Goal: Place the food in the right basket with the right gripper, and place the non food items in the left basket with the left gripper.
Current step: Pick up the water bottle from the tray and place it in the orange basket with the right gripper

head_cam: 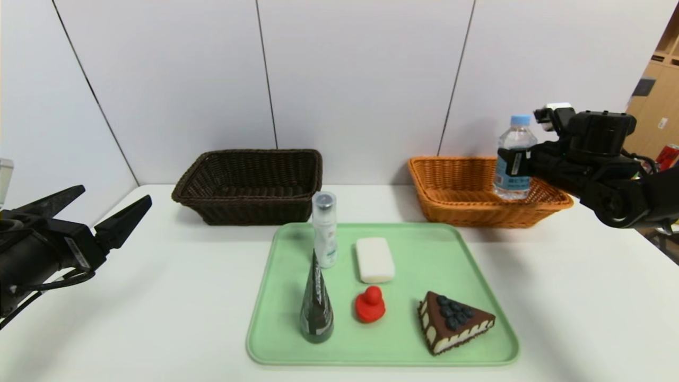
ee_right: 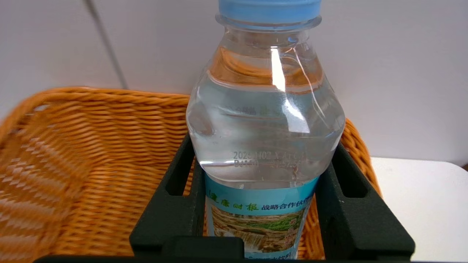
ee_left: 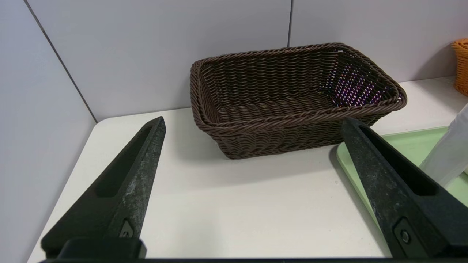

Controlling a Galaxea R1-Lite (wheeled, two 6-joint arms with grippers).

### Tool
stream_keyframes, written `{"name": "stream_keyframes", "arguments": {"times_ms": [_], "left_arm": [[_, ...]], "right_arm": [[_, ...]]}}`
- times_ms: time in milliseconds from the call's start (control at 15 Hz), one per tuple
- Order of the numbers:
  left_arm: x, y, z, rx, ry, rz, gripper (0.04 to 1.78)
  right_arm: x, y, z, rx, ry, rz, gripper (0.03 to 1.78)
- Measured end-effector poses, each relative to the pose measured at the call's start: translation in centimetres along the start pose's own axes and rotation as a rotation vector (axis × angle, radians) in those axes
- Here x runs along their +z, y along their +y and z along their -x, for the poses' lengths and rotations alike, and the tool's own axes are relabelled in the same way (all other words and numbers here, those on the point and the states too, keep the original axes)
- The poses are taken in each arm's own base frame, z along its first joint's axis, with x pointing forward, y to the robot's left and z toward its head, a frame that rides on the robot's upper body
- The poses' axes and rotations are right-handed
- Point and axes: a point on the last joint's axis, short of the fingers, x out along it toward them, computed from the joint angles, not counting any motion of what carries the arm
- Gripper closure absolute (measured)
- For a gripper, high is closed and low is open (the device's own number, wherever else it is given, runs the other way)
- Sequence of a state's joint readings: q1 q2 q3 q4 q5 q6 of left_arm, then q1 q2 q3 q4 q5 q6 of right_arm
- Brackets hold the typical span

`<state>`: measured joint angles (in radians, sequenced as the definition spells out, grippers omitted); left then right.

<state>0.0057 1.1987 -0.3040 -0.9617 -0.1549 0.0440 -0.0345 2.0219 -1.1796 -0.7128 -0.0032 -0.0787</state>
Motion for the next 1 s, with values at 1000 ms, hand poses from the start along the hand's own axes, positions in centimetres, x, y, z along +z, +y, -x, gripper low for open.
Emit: {"name": "stream_keyframes", "arguments": {"times_ms": [1000], "left_arm": [[-0.09,0.03,-0.23,-0.001,0.006,0.003,0.13]], "right_arm": [[-0.8,-0.06,-0.55,-0.052,-0.023,-0.003,0.99]]}}
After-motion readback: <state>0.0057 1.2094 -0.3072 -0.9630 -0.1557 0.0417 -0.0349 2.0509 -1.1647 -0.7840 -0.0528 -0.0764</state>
